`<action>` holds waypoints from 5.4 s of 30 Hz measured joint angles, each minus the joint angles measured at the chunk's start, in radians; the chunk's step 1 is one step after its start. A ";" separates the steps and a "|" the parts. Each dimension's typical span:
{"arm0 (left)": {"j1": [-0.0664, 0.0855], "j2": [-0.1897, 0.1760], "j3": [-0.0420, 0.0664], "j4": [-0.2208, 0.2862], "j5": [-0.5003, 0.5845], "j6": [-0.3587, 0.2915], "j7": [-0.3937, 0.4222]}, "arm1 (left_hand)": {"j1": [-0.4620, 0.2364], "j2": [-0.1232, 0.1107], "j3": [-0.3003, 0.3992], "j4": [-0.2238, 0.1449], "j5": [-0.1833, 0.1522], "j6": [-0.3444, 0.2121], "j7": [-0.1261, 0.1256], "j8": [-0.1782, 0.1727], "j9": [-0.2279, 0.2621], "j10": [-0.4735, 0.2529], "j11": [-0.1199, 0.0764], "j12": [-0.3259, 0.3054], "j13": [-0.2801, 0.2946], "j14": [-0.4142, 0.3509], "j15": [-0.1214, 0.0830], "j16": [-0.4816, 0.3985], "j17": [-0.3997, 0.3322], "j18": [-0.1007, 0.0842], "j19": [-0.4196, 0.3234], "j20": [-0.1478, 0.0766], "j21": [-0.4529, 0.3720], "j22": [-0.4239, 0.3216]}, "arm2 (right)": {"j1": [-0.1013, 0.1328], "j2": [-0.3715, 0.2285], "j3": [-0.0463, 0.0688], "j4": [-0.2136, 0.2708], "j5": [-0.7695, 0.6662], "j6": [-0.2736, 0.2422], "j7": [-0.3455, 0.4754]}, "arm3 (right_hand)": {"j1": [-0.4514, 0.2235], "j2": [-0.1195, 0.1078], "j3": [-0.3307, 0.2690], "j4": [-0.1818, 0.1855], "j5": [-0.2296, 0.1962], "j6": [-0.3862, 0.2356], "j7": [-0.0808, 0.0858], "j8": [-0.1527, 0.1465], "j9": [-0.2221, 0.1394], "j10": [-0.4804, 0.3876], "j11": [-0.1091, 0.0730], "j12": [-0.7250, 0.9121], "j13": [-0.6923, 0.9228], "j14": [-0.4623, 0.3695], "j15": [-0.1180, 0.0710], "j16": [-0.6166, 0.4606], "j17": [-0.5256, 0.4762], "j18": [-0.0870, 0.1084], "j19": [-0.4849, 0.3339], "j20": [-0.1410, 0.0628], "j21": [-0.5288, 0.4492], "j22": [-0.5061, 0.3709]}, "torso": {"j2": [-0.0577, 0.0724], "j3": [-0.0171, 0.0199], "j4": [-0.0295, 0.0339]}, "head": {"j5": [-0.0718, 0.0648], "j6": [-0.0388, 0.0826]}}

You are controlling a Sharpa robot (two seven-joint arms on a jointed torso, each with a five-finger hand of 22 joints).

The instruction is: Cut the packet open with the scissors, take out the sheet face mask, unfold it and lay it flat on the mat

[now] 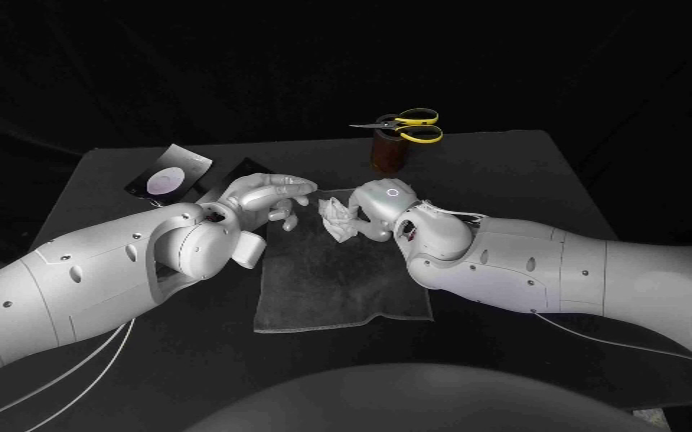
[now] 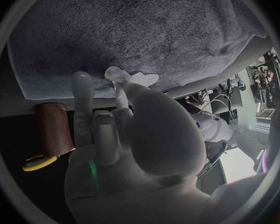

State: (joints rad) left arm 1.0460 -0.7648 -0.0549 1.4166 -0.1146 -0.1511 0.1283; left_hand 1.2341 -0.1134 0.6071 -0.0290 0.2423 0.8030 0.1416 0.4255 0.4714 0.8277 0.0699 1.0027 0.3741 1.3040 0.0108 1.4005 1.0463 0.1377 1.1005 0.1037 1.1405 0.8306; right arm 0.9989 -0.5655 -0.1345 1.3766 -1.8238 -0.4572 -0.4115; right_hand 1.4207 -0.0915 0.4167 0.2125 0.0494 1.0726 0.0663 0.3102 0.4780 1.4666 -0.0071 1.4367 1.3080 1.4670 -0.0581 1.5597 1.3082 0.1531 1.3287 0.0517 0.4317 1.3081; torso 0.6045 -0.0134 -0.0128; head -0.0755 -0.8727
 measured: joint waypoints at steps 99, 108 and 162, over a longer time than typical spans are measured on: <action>-0.039 0.059 -0.021 -0.018 0.081 -0.105 0.078 | 0.003 0.090 -0.629 0.324 -0.184 -0.213 0.032 0.205 -0.248 -0.178 0.138 -0.321 -0.309 -0.572 0.157 -0.842 -0.851 0.032 -0.177 0.163 -0.953 -0.728 | 0.131 -0.248 0.031 0.282 1.522 0.076 0.547 | -0.224 0.046 0.233 -0.166 -0.003 -0.050 0.011 0.062 0.059 -0.004 0.004 0.017 -0.001 -0.008 0.001 0.006 -0.001 -0.015 0.029 -0.007 0.125 0.000 | -0.003 -0.0016 -0.0002 | 0.002 0.000; -0.064 0.091 -0.021 -0.066 0.231 -0.084 0.127 | -0.076 0.102 -0.695 0.328 -0.190 -0.296 0.020 0.268 -0.284 -0.222 0.175 -0.397 -0.312 -0.595 0.189 -1.005 -0.926 0.032 -0.220 0.184 -1.052 -0.766 | 0.144 -0.242 0.034 0.292 1.536 0.074 0.562 | -0.224 0.046 0.231 -0.169 -0.003 -0.051 0.011 0.063 0.059 -0.004 0.004 0.017 0.000 -0.004 -0.003 0.008 0.000 -0.022 0.029 -0.007 0.125 0.000 | -0.006 -0.0015 -0.0006 | 0.000 0.000; -0.093 0.099 0.001 -0.060 0.557 0.411 0.108 | -0.223 0.389 -0.955 0.312 -0.190 -0.332 0.015 0.372 -0.356 0.056 0.138 -0.762 -0.312 -0.362 0.163 -1.244 -0.959 0.030 -0.166 0.176 -1.076 -0.768 | 0.150 -0.260 0.039 0.241 1.521 0.071 0.546 | -0.229 0.051 0.223 -0.181 -0.005 -0.050 0.011 0.065 0.059 -0.004 0.004 0.021 0.000 -0.006 -0.001 0.008 0.000 -0.017 0.032 -0.010 0.128 0.000 | -0.003 -0.0002 0.0005 | 0.018 0.037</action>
State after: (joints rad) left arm 0.9525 -0.6653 -0.0539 1.3566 0.4427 0.2595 0.2362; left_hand 1.0112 0.2753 -0.3480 0.2826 0.0525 0.4712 0.1571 0.7973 0.1159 0.8840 0.2074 0.2404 0.0625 0.9416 0.1737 0.1568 0.0873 0.1680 0.9344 0.2793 0.0647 0.0622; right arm 1.1487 -0.8253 -0.0952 1.6180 -0.3033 -0.3861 0.1349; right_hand 1.1915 -0.0406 0.6399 0.0312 0.0445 1.0225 0.0775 0.3755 0.5368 1.4628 -0.0030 1.4573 1.3076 1.4610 -0.0590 1.5673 1.3082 0.1362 1.3610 0.0414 0.5595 1.3080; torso 0.6018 -0.0136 -0.0124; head -0.0573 -0.8359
